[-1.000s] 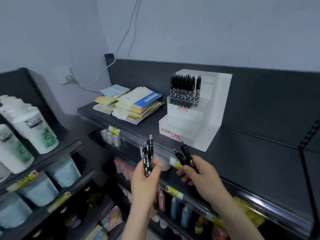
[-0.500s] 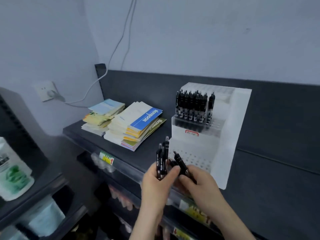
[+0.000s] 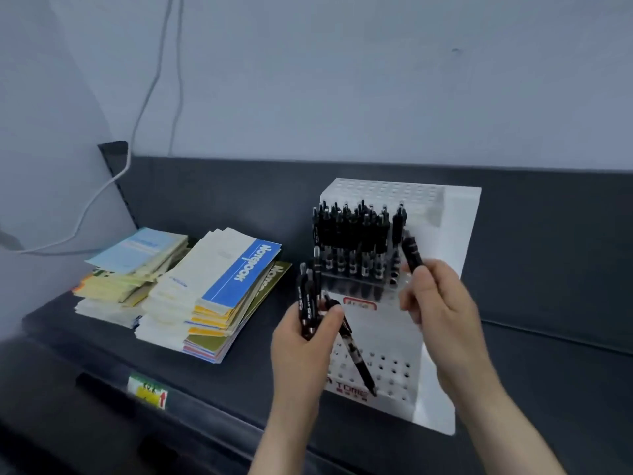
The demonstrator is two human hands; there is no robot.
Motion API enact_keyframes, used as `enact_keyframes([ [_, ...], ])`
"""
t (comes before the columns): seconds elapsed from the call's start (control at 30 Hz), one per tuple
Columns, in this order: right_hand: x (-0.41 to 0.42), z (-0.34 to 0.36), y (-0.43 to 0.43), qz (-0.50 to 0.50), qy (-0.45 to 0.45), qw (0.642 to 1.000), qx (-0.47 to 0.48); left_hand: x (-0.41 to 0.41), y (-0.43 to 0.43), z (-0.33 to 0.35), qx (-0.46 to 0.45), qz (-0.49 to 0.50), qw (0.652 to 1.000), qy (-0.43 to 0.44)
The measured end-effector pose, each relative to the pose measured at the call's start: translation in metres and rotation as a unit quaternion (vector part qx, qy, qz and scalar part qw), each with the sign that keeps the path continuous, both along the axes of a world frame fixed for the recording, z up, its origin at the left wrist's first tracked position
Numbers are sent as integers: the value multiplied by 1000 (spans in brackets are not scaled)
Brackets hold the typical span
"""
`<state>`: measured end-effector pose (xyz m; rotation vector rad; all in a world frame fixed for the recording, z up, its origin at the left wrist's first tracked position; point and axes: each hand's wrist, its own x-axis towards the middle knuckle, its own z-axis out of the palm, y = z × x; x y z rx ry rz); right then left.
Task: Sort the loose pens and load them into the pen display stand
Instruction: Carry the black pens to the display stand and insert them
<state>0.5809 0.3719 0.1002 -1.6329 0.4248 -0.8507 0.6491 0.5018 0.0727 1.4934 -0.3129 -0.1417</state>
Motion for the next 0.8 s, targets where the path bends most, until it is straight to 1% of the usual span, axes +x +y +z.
enact_keyframes([
  [0.07,8,14,-11,-35,-37,999,14,10,-7,5,7,-23,1000,-5],
  [0.17,17,30,-23,-87,-59,994,-5,25,-10,13,22,-56,998,-28],
  [0.27,28,41,-29,-160,-103,982,-16,38,-12,21,28,-84,995,-51],
  [0.33,35,43,-30,-202,-114,972,-27,46,-11,24,35,-94,993,-64],
  [0.53,56,31,-28,-268,-63,958,-83,63,-6,25,38,-127,987,-91],
  [0.7,60,26,-25,-299,-38,943,-142,70,-7,25,33,-148,985,-88],
  [0.8,58,27,-25,-313,-29,936,-157,72,-11,24,29,-157,984,-81],
])
